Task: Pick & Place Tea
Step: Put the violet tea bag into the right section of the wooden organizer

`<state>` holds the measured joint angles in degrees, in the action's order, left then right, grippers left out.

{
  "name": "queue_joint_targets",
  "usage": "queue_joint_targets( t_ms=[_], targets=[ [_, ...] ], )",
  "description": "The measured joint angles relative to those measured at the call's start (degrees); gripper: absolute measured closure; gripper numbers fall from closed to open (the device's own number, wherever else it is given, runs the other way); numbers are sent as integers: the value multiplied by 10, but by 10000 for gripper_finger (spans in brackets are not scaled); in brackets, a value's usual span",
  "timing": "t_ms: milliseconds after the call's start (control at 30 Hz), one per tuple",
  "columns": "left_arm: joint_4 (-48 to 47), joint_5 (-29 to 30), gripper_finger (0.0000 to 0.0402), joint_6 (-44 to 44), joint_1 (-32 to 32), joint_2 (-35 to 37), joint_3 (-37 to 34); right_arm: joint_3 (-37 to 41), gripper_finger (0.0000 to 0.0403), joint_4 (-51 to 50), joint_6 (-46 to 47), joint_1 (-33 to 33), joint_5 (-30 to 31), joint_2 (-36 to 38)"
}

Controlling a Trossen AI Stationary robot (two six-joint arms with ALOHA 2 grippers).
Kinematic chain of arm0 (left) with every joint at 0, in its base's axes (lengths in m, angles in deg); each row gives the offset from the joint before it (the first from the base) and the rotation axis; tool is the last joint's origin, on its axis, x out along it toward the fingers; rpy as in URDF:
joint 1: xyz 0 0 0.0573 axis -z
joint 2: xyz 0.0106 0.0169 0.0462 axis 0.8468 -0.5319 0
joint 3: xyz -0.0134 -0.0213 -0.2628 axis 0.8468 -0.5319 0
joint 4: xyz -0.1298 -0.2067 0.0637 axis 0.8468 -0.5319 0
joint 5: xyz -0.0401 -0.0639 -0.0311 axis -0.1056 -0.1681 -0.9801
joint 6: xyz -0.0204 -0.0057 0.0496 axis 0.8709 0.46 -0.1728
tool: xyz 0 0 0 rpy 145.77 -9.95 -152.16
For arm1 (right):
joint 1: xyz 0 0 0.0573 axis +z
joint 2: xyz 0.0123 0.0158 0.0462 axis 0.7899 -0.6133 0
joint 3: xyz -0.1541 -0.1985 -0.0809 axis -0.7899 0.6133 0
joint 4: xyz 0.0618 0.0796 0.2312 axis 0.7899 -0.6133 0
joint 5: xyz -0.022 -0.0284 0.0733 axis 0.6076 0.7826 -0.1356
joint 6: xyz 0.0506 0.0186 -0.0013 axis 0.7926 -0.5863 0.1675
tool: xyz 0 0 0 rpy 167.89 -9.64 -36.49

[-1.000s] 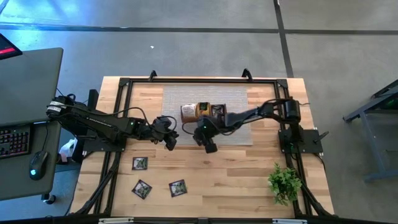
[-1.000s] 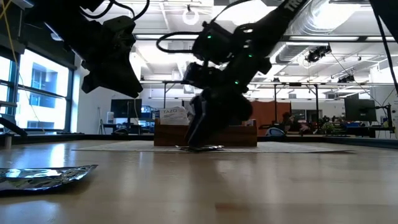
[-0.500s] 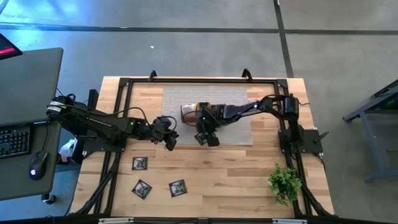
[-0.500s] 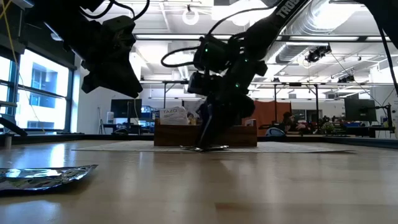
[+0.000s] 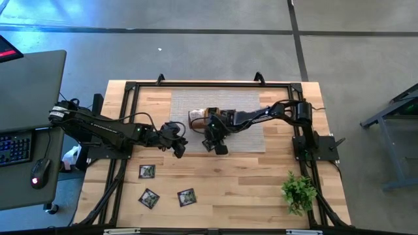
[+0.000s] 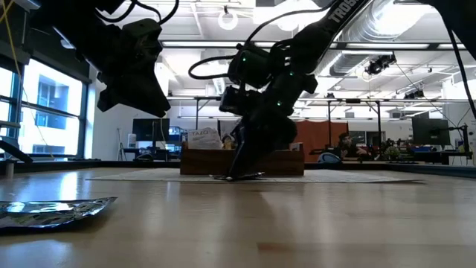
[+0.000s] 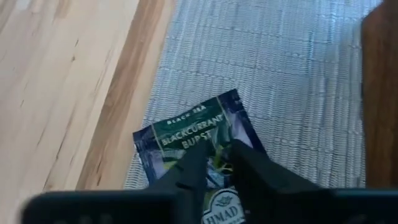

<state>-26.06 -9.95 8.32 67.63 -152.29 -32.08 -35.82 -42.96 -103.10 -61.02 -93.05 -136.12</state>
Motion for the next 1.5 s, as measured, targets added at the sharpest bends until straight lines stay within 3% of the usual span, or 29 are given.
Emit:
queue_joint_targets(
  t_ms=[133, 300, 467, 600, 833, 1000, 1167, 1367, 1500],
  targets=[
    [0, 0, 308, 0, 0, 0, 0, 3, 393, 2, 44, 0, 4, 22],
    [0, -6, 308, 0, 0, 0, 0, 4, 383, -3, 74, 0, 12, 79],
    [1, -11, 308, 0, 0, 0, 0, 4, 399, -39, 57, 4, 31, 137],
    [1, -13, 308, 0, 0, 0, 0, 3, 373, -43, 19, 15, 32, 147],
    [2, -13, 308, 0, 0, 0, 0, 3, 292, 14, -37, 41, 31, 77],
    [4, -14, 308, 0, 0, 0, 0, 4, 236, 26, -58, 41, 68, 40],
    [3, -14, 308, 0, 0, 0, 0, 3, 197, 32, -36, 15, 23, 30],
    [2, -15, 308, 0, 0, 0, 0, 0, 188, 37, -26, -4, -24, 2],
    [2, -15, 308, 0, 0, 0, 0, 0, 224, 28, -26, -8, -14, -6]
  ],
)
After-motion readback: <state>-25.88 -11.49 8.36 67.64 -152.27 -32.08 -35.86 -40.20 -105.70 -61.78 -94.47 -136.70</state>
